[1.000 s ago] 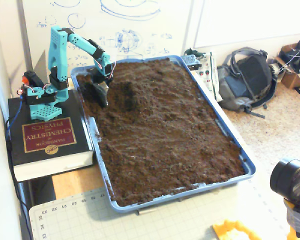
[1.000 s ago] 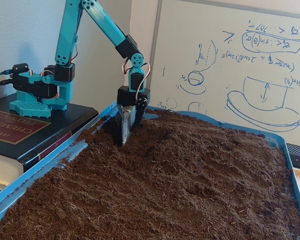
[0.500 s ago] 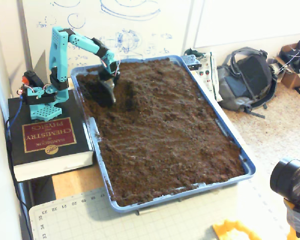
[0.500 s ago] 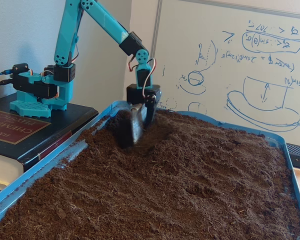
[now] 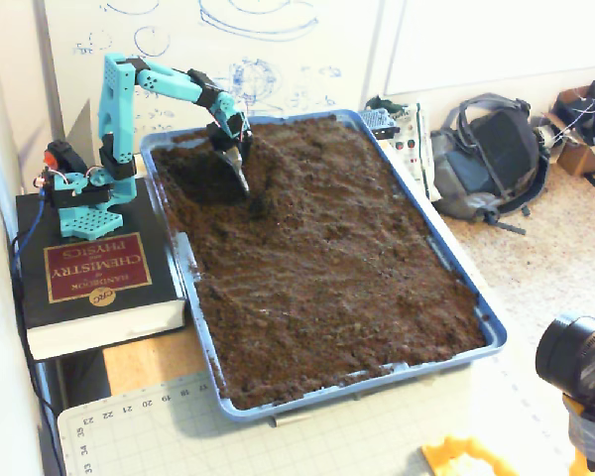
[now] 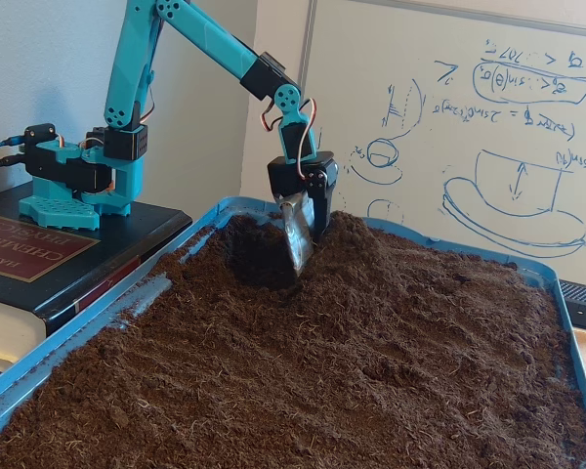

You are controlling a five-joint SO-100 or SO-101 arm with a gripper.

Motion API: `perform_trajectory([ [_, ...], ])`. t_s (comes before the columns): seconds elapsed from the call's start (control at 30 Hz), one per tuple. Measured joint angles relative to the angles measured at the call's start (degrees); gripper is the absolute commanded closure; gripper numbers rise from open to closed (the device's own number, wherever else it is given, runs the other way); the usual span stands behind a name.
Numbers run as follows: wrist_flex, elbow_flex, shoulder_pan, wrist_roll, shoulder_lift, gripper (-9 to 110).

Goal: Build a berm.

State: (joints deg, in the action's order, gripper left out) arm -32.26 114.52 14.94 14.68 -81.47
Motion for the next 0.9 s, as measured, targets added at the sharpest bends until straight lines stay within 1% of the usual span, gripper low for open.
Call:
perform_trajectory([
  [0.17,0.0,0.0,-0.3,0.0,-1.4,101],
  [0.37,0.0,0.1,-0.4,0.0,-7.9,101],
  [0.7,-0.3,8.3,0.4,0.0,-19.1,101],
  [0.8,-4.2,9.2,2.1,0.0,-22.7,101],
  [0.9,-11.0,9.2,4.0,0.0,-25.9,101],
])
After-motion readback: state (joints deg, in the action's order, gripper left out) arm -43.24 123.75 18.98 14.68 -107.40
